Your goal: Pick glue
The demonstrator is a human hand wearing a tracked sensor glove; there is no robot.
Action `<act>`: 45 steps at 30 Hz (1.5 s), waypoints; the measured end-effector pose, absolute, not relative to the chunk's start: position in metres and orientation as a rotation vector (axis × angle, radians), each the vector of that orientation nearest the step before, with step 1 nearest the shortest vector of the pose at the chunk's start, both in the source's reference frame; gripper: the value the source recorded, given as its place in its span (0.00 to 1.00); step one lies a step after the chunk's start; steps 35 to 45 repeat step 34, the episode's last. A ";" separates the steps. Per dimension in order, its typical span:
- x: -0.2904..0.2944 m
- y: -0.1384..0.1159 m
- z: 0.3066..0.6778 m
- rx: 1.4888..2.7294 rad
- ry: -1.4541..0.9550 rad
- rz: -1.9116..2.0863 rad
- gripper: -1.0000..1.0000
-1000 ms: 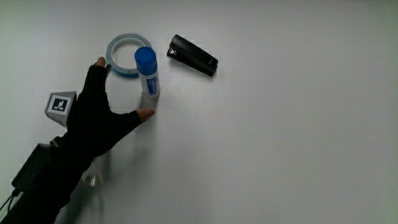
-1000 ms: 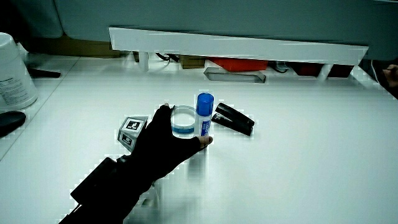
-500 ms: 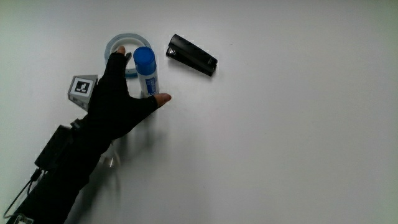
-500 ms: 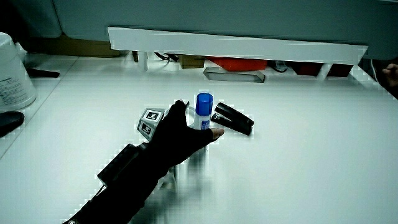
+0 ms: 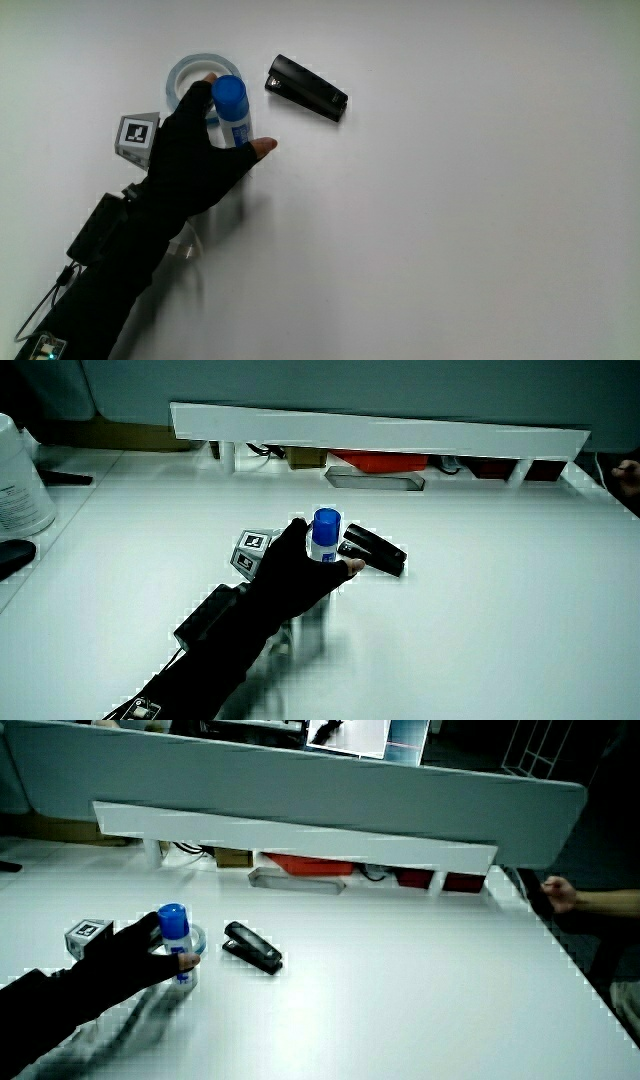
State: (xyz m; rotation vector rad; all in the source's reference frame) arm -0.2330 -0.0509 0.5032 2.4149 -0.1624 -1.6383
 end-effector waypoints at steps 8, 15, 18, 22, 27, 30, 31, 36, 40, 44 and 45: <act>-0.236 -0.048 0.505 2.450 -0.164 -1.691 0.88; -0.236 -0.046 0.503 2.496 -0.154 -1.654 1.00; -0.236 -0.044 0.500 2.498 -0.124 -1.684 1.00; -0.229 -0.042 0.489 2.501 -0.059 -1.691 1.00; -0.217 -0.040 0.462 2.469 0.079 -1.743 1.00; -0.208 -0.041 0.444 2.449 0.156 -1.753 1.00; -0.206 -0.040 0.440 2.453 0.173 -1.747 1.00; -0.195 -0.039 0.428 2.425 0.256 -1.792 1.00; -0.195 -0.039 0.428 2.425 0.256 -1.792 1.00; -0.195 -0.039 0.428 2.425 0.256 -1.792 1.00; -0.195 -0.039 0.428 2.425 0.256 -1.792 1.00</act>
